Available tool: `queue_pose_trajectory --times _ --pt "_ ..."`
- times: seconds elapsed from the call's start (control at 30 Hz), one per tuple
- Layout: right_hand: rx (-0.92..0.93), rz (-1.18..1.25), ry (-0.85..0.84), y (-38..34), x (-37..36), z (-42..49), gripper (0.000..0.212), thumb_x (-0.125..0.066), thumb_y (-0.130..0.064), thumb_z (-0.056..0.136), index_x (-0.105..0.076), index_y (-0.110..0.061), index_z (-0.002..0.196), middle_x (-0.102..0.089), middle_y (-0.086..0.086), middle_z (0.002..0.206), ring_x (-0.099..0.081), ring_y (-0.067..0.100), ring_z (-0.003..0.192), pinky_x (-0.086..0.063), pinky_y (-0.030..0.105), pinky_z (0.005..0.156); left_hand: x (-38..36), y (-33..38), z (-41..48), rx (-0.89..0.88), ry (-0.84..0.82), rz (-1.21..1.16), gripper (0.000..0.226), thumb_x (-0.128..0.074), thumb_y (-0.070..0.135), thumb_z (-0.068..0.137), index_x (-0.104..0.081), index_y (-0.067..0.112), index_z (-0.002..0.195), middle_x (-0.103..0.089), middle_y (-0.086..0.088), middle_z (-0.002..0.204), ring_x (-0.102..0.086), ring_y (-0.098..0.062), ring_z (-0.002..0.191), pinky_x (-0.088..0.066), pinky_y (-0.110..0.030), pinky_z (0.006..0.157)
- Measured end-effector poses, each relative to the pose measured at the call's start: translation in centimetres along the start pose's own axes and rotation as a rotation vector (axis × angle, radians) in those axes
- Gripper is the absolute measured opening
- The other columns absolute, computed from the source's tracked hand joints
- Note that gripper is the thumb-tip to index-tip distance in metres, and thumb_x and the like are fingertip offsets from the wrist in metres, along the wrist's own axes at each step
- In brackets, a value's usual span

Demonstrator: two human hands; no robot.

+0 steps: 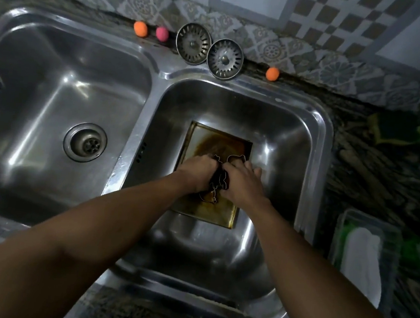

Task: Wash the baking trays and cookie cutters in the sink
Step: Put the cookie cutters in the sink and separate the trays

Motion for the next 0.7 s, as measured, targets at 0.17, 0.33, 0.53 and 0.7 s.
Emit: queue_pose_trajectory --times 0.17,0.33,0.53,0.7 --pt "0.01 0.043 0.019 0.0 0.1 -0.4 0.06 -0.077 -0.041 0.069 -0.05 -0.034 0.122 -0.051 -0.001 0.13 -0.041 0.024 0.12 -0.027 0.041 0.094 -0.2 -1.0 -0.3 0.05 -0.007 0.022 0.022 -0.068 0.018 0.087 -0.065 0.012 0.108 -0.068 -0.007 0.096 -0.066 -0.023 0.083 -0.051 -0.03 0.066" --pt "0.017 0.063 0.029 -0.3 0.5 -0.8 0.061 -0.077 -0.042 0.069 -0.051 -0.033 0.123 -0.05 -0.001 0.131 -0.041 0.023 0.12 -0.028 0.041 0.096 -0.1 -1.9 -0.7 0.066 0.027 0.007 0.027 -0.07 0.022 0.085 -0.065 0.015 0.11 -0.067 -0.005 0.095 -0.057 -0.018 0.075 -0.048 -0.029 0.065" --pt "-0.022 0.086 0.078 0.1 1.7 -2.7 0.061 -0.077 -0.041 0.067 -0.051 -0.033 0.122 -0.052 -0.002 0.13 -0.039 0.022 0.124 -0.029 0.042 0.098 0.4 -2.8 -2.2 0.088 0.07 -0.016 0.031 -0.073 0.025 0.083 -0.064 0.017 0.111 -0.066 -0.004 0.097 -0.063 -0.019 0.083 -0.053 -0.031 0.07" --pt "-0.066 0.067 0.022 0.1 1.8 -6.9 0.058 -0.079 -0.043 0.067 -0.052 -0.032 0.117 -0.053 -0.001 0.129 -0.043 0.023 0.121 -0.03 0.043 0.094 0.4 -2.0 -5.9 0.046 0.042 -0.009 0.026 -0.069 0.021 0.086 -0.065 0.017 0.111 -0.067 -0.005 0.099 -0.066 -0.021 0.085 -0.058 -0.037 0.077"
Point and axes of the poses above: each hand's wrist, its own z-axis towards the middle knuckle, its own x-axis out of the back of the hand, y = z × x, the point moved 3 cm from there along z, towards the middle knuckle
